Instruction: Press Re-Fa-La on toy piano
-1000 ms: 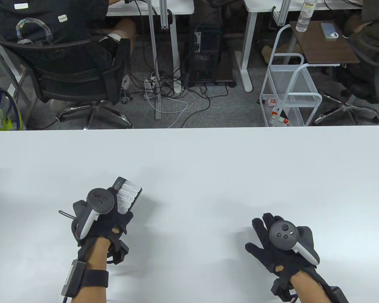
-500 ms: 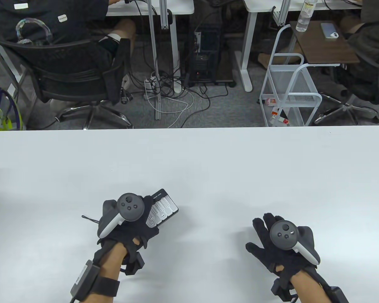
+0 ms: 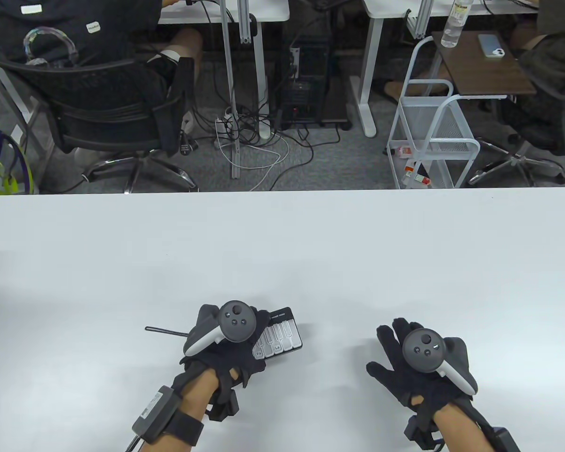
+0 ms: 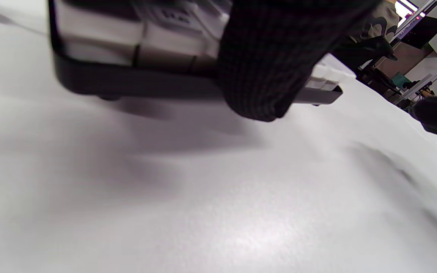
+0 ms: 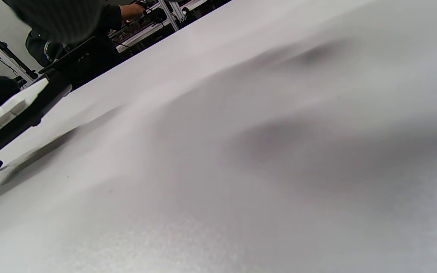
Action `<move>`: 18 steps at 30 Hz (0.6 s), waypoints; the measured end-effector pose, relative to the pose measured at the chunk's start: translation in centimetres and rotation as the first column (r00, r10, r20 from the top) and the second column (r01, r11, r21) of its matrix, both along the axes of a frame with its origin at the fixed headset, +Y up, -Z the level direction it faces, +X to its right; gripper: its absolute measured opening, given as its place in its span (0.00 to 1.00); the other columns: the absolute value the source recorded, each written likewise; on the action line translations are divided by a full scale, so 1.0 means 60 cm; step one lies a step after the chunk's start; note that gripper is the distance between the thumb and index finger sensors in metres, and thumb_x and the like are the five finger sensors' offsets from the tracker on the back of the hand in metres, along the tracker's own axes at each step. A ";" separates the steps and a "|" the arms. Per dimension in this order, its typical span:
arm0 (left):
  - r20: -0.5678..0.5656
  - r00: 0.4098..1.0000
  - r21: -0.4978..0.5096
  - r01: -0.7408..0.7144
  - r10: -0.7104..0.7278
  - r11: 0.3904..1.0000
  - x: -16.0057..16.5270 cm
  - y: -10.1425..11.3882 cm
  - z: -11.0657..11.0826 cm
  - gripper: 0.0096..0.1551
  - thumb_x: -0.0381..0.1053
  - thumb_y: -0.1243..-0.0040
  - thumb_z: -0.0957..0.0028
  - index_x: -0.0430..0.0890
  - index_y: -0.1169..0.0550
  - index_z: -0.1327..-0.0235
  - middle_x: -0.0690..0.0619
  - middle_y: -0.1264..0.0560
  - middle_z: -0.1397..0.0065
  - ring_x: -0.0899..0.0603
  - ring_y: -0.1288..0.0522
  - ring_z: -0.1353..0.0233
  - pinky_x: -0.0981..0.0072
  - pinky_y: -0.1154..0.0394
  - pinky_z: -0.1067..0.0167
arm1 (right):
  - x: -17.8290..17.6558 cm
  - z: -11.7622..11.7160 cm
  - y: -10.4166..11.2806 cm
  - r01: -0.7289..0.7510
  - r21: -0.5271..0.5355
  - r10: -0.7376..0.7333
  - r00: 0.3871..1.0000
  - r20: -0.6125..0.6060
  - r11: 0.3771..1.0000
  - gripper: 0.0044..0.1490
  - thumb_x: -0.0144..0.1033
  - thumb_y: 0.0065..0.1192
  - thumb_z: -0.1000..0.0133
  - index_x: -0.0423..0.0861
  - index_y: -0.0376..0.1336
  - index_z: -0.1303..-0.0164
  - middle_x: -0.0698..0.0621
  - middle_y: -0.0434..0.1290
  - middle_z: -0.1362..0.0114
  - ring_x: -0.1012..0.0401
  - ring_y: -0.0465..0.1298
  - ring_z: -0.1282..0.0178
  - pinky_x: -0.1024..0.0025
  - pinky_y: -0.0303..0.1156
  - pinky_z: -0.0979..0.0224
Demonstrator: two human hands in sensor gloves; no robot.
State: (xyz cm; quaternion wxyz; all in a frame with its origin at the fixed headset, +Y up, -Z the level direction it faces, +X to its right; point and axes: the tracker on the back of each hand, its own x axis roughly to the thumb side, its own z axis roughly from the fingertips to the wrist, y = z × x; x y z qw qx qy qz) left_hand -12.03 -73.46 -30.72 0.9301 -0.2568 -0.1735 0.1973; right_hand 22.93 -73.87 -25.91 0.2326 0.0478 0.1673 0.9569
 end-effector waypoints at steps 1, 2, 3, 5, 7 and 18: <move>0.013 1.000 -0.005 0.008 -0.008 1.000 0.005 -0.005 0.001 0.61 0.50 0.24 0.53 0.52 0.57 0.24 0.49 0.60 0.17 0.34 0.56 0.16 0.33 0.62 0.27 | 0.000 0.000 0.000 0.000 0.000 0.000 1.000 0.000 1.000 0.54 0.62 0.54 0.52 0.52 0.40 0.21 0.44 0.30 0.16 0.38 0.29 0.17 0.30 0.32 0.24; 0.022 1.000 -0.009 0.015 -0.015 1.000 0.009 -0.008 0.002 0.62 0.50 0.24 0.53 0.52 0.57 0.24 0.49 0.60 0.17 0.34 0.56 0.16 0.33 0.63 0.27 | 0.000 0.000 0.000 0.000 0.000 0.000 1.000 0.000 1.000 0.54 0.62 0.54 0.52 0.52 0.40 0.21 0.44 0.30 0.16 0.38 0.29 0.17 0.30 0.32 0.24; 0.029 0.999 -0.013 0.019 -0.019 1.000 0.011 -0.010 0.002 0.61 0.50 0.24 0.53 0.52 0.57 0.24 0.50 0.60 0.16 0.34 0.57 0.16 0.33 0.63 0.27 | 0.000 0.000 0.000 0.000 0.000 0.000 1.000 0.000 1.000 0.54 0.62 0.54 0.52 0.52 0.40 0.22 0.44 0.30 0.16 0.38 0.29 0.17 0.30 0.32 0.23; 0.048 0.999 -0.026 0.025 -0.024 0.999 0.019 -0.017 0.004 0.61 0.50 0.24 0.53 0.52 0.57 0.24 0.50 0.60 0.16 0.34 0.56 0.16 0.34 0.63 0.27 | 0.000 0.000 0.000 0.001 0.000 -0.001 1.000 0.001 1.000 0.54 0.62 0.54 0.52 0.52 0.40 0.21 0.44 0.30 0.16 0.38 0.29 0.17 0.30 0.32 0.23; 0.056 0.998 -0.029 0.031 -0.029 0.999 0.025 -0.020 0.006 0.61 0.49 0.24 0.53 0.52 0.57 0.24 0.50 0.60 0.16 0.34 0.57 0.16 0.34 0.63 0.27 | 0.000 0.000 0.000 0.001 -0.001 -0.001 1.000 0.001 1.000 0.54 0.62 0.54 0.52 0.52 0.40 0.21 0.44 0.30 0.16 0.38 0.29 0.17 0.30 0.32 0.24; 0.127 0.991 -0.058 0.049 -0.041 0.997 0.050 -0.036 0.011 0.62 0.47 0.23 0.54 0.56 0.56 0.24 0.56 0.60 0.16 0.40 0.60 0.15 0.40 0.66 0.27 | -0.001 0.000 -0.001 0.000 -0.005 0.000 1.000 -0.001 1.000 0.54 0.62 0.54 0.52 0.52 0.40 0.21 0.44 0.30 0.16 0.38 0.29 0.17 0.30 0.32 0.24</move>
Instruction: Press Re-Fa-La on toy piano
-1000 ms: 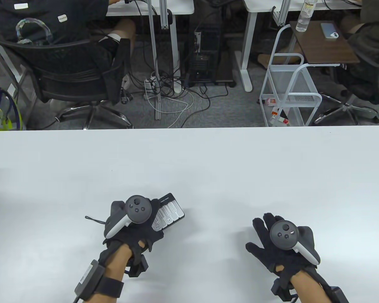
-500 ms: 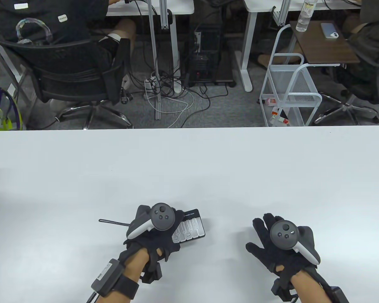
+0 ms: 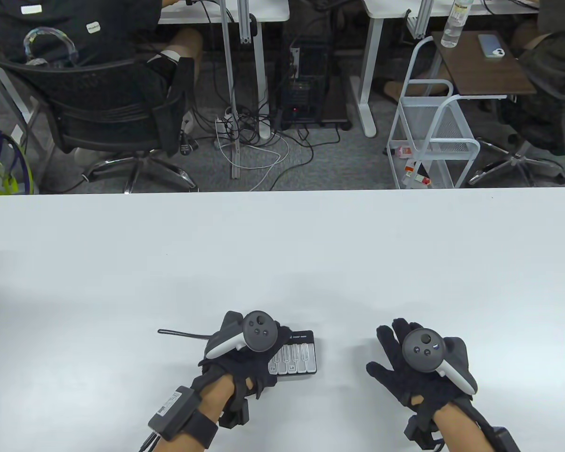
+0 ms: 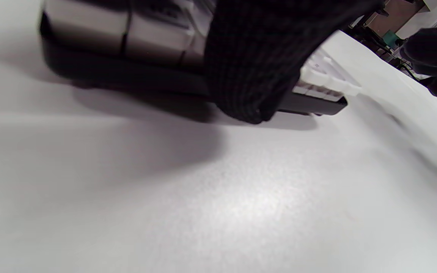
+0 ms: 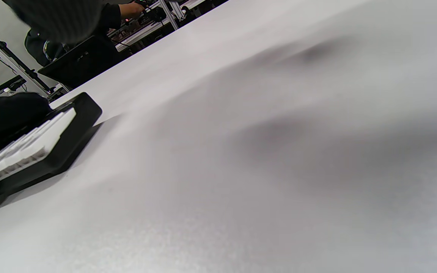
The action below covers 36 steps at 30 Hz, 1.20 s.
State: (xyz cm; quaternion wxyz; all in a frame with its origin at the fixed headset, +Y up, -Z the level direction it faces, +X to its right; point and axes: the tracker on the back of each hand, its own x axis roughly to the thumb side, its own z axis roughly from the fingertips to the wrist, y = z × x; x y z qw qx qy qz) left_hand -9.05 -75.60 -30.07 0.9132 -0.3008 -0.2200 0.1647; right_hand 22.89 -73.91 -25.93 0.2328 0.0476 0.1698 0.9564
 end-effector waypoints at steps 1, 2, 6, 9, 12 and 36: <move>0.007 1.000 -0.002 0.002 -0.002 1.000 0.002 -0.002 0.001 0.62 0.47 0.23 0.54 0.57 0.56 0.24 0.56 0.60 0.16 0.40 0.60 0.15 0.41 0.66 0.27 | 0.000 0.000 0.000 0.000 0.000 0.000 1.000 0.000 1.000 0.54 0.62 0.54 0.52 0.52 0.40 0.21 0.44 0.30 0.16 0.38 0.29 0.17 0.30 0.32 0.23; 0.013 1.000 -0.004 0.004 -0.004 1.000 0.004 -0.003 0.002 0.62 0.47 0.23 0.54 0.57 0.56 0.24 0.57 0.60 0.16 0.41 0.60 0.15 0.41 0.66 0.27 | 0.000 0.000 0.000 -0.001 0.000 0.001 1.000 0.000 1.000 0.54 0.62 0.54 0.52 0.52 0.40 0.21 0.44 0.30 0.16 0.38 0.29 0.17 0.30 0.32 0.24; 0.022 1.000 0.006 0.012 -0.012 1.000 0.009 -0.004 0.006 0.62 0.47 0.23 0.54 0.57 0.56 0.24 0.57 0.60 0.16 0.41 0.61 0.15 0.41 0.66 0.26 | 0.000 0.000 0.000 -0.002 -0.001 0.002 1.000 -0.001 1.000 0.54 0.62 0.54 0.52 0.52 0.40 0.21 0.44 0.30 0.16 0.38 0.29 0.17 0.30 0.32 0.23; 0.027 0.999 0.022 0.024 -0.024 0.999 0.009 -0.004 0.008 0.61 0.48 0.24 0.54 0.57 0.56 0.24 0.56 0.61 0.16 0.41 0.63 0.15 0.41 0.65 0.26 | 0.000 0.000 0.000 -0.001 -0.001 0.001 1.000 -0.001 1.000 0.54 0.62 0.54 0.52 0.52 0.40 0.21 0.44 0.30 0.16 0.38 0.29 0.17 0.30 0.32 0.23; 0.013 1.000 0.033 0.025 -0.026 0.999 0.007 0.004 0.009 0.62 0.50 0.24 0.54 0.55 0.57 0.24 0.54 0.61 0.16 0.39 0.61 0.15 0.41 0.65 0.26 | 0.000 0.000 0.000 -0.001 0.001 0.001 1.000 -0.001 1.000 0.54 0.62 0.54 0.52 0.52 0.40 0.21 0.44 0.30 0.16 0.38 0.30 0.17 0.30 0.32 0.24; -0.246 0.963 0.236 -0.053 0.113 0.970 -0.074 0.058 0.041 0.48 0.55 0.39 0.48 0.51 0.52 0.23 0.47 0.51 0.17 0.33 0.50 0.17 0.33 0.52 0.26 | 0.001 0.001 0.001 0.005 0.011 -0.005 1.000 -0.003 1.000 0.54 0.62 0.54 0.52 0.51 0.40 0.21 0.44 0.31 0.16 0.38 0.30 0.17 0.30 0.33 0.23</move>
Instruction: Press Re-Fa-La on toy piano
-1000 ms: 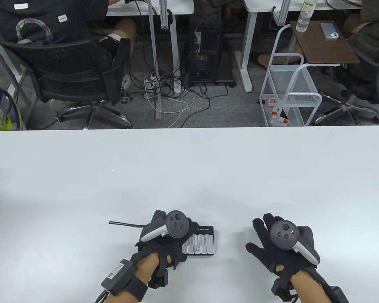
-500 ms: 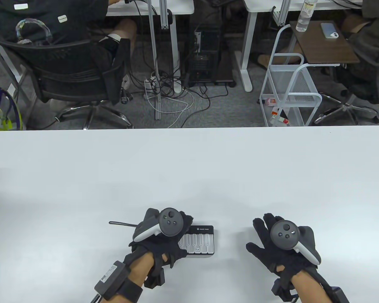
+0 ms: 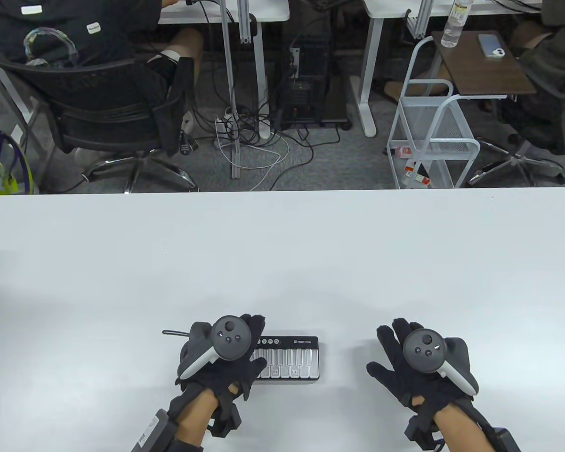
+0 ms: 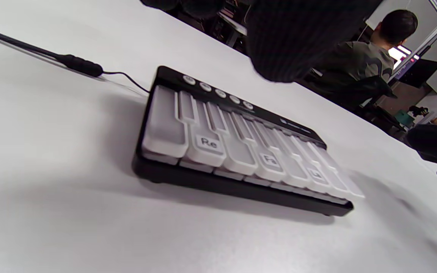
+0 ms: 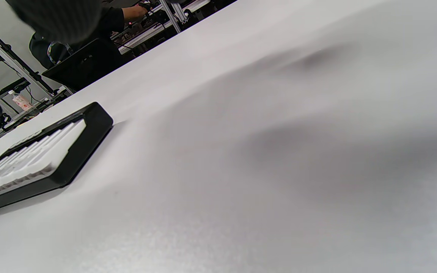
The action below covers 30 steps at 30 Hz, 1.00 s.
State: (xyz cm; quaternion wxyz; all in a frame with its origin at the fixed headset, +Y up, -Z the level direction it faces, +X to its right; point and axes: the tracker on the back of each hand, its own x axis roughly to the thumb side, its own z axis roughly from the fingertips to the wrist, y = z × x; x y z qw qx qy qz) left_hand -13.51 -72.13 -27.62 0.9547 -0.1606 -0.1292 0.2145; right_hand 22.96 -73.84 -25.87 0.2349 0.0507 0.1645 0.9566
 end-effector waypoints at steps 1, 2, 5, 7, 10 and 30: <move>-0.011 1.000 0.010 -0.010 0.010 1.000 -0.004 -0.004 -0.001 0.46 0.54 0.40 0.48 0.50 0.51 0.23 0.47 0.50 0.17 0.33 0.48 0.17 0.33 0.51 0.26 | 0.000 0.000 0.000 0.000 -0.002 0.000 1.000 0.001 1.000 0.54 0.62 0.54 0.52 0.51 0.40 0.21 0.44 0.31 0.16 0.38 0.30 0.17 0.30 0.33 0.23; -0.020 1.000 0.012 -0.021 0.021 1.000 -0.006 -0.009 -0.001 0.45 0.54 0.40 0.48 0.50 0.50 0.23 0.47 0.49 0.17 0.33 0.48 0.17 0.33 0.51 0.26 | 0.001 0.000 -0.001 0.000 -0.003 0.000 1.000 0.002 1.000 0.54 0.62 0.54 0.52 0.51 0.40 0.21 0.44 0.31 0.16 0.38 0.30 0.17 0.30 0.33 0.23; -0.032 0.999 0.013 -0.024 0.025 1.000 -0.013 -0.018 -0.003 0.43 0.53 0.42 0.47 0.50 0.48 0.23 0.47 0.48 0.18 0.33 0.47 0.18 0.34 0.50 0.26 | 0.002 0.001 -0.001 0.003 -0.007 -0.003 1.000 0.006 1.000 0.54 0.62 0.55 0.52 0.51 0.40 0.21 0.44 0.31 0.16 0.38 0.30 0.17 0.30 0.33 0.23; -0.036 0.999 0.014 -0.010 0.011 1.000 -0.016 -0.022 -0.004 0.42 0.52 0.43 0.47 0.50 0.47 0.23 0.47 0.47 0.18 0.33 0.46 0.18 0.34 0.50 0.26 | 0.002 0.001 -0.001 0.005 -0.009 -0.005 1.000 0.008 1.000 0.54 0.62 0.55 0.52 0.51 0.41 0.21 0.44 0.32 0.16 0.38 0.30 0.17 0.30 0.32 0.23; -0.037 0.999 0.015 0.023 -0.022 1.000 -0.017 -0.026 -0.006 0.40 0.51 0.44 0.47 0.51 0.46 0.23 0.47 0.46 0.18 0.33 0.46 0.18 0.34 0.50 0.26 | 0.001 0.001 -0.001 0.004 -0.012 -0.004 1.000 0.007 1.000 0.54 0.62 0.55 0.52 0.51 0.41 0.21 0.44 0.31 0.16 0.38 0.30 0.17 0.30 0.32 0.23; -0.025 0.984 -0.030 0.173 -0.174 0.984 -0.007 -0.048 -0.011 0.35 0.46 0.46 0.46 0.53 0.41 0.24 0.50 0.45 0.18 0.34 0.47 0.17 0.35 0.52 0.26 | 0.001 0.002 0.000 0.002 -0.015 -0.002 1.000 0.005 1.000 0.53 0.62 0.55 0.52 0.51 0.41 0.21 0.44 0.32 0.16 0.38 0.30 0.17 0.30 0.33 0.23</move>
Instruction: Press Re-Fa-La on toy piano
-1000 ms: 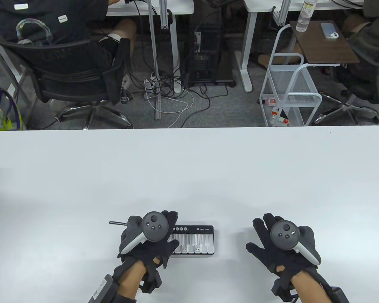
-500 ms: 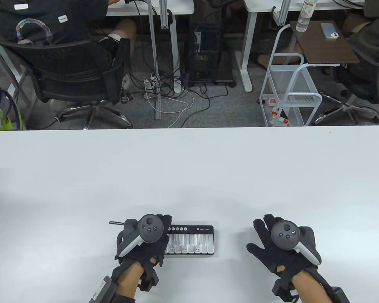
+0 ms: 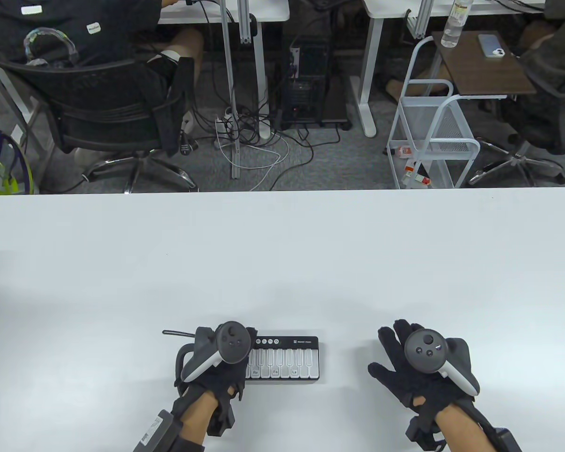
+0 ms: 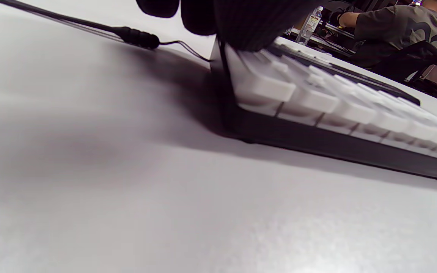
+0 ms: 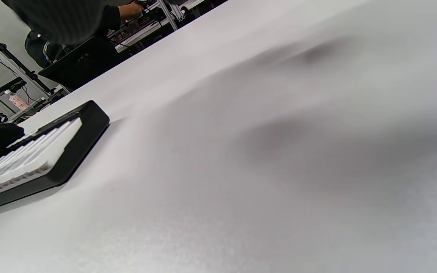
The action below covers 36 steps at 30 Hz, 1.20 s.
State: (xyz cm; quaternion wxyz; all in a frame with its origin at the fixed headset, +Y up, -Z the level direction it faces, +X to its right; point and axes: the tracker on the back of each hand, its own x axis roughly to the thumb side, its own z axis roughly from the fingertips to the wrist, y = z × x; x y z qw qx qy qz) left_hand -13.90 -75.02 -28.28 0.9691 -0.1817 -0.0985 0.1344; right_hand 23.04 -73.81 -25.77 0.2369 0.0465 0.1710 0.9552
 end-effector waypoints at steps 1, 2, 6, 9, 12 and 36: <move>0.003 1.000 0.005 0.012 -0.012 1.000 0.001 0.001 0.000 0.35 0.46 0.45 0.46 0.53 0.41 0.25 0.50 0.45 0.18 0.34 0.47 0.17 0.35 0.52 0.26 | 0.000 0.000 0.000 -0.002 0.000 0.002 1.000 -0.001 1.000 0.53 0.62 0.55 0.52 0.51 0.41 0.21 0.44 0.32 0.16 0.38 0.30 0.17 0.30 0.33 0.23; 0.004 1.000 0.004 0.016 -0.016 1.000 0.001 0.001 0.001 0.35 0.46 0.45 0.46 0.53 0.41 0.25 0.49 0.45 0.18 0.34 0.47 0.17 0.35 0.52 0.26 | 0.000 0.000 0.000 -0.003 0.001 0.003 1.000 -0.001 1.000 0.53 0.62 0.55 0.52 0.51 0.41 0.21 0.44 0.32 0.16 0.38 0.30 0.17 0.30 0.33 0.23; 0.000 0.999 0.004 0.034 -0.034 0.999 0.005 0.001 0.002 0.35 0.45 0.45 0.46 0.53 0.42 0.25 0.49 0.46 0.18 0.34 0.48 0.17 0.35 0.52 0.26 | 0.000 0.000 0.001 -0.006 0.003 0.006 1.000 -0.001 1.000 0.54 0.62 0.55 0.52 0.51 0.41 0.21 0.44 0.32 0.16 0.38 0.30 0.17 0.30 0.33 0.23; -0.002 0.999 0.004 0.039 -0.039 0.999 0.006 0.002 0.002 0.35 0.45 0.46 0.46 0.53 0.42 0.25 0.49 0.46 0.18 0.34 0.48 0.17 0.35 0.52 0.26 | 0.000 0.001 0.001 -0.006 0.005 0.006 1.000 0.001 1.000 0.54 0.62 0.55 0.52 0.51 0.41 0.21 0.44 0.31 0.16 0.38 0.30 0.17 0.30 0.33 0.23; -0.003 0.999 0.003 0.042 -0.042 0.999 0.007 0.002 0.002 0.35 0.45 0.46 0.46 0.53 0.42 0.25 0.49 0.46 0.18 0.34 0.49 0.17 0.35 0.52 0.26 | 0.000 0.001 0.001 -0.009 0.008 0.009 1.000 0.001 1.000 0.54 0.62 0.55 0.52 0.51 0.41 0.21 0.44 0.31 0.16 0.38 0.30 0.17 0.30 0.33 0.23; -0.014 0.997 -0.019 0.081 -0.082 0.996 0.014 0.002 0.003 0.35 0.45 0.46 0.46 0.53 0.43 0.25 0.49 0.46 0.17 0.33 0.51 0.17 0.35 0.54 0.25 | -0.003 0.002 0.002 -0.018 0.005 0.018 1.000 -0.002 1.000 0.53 0.62 0.55 0.52 0.51 0.41 0.21 0.44 0.32 0.16 0.38 0.30 0.17 0.30 0.33 0.23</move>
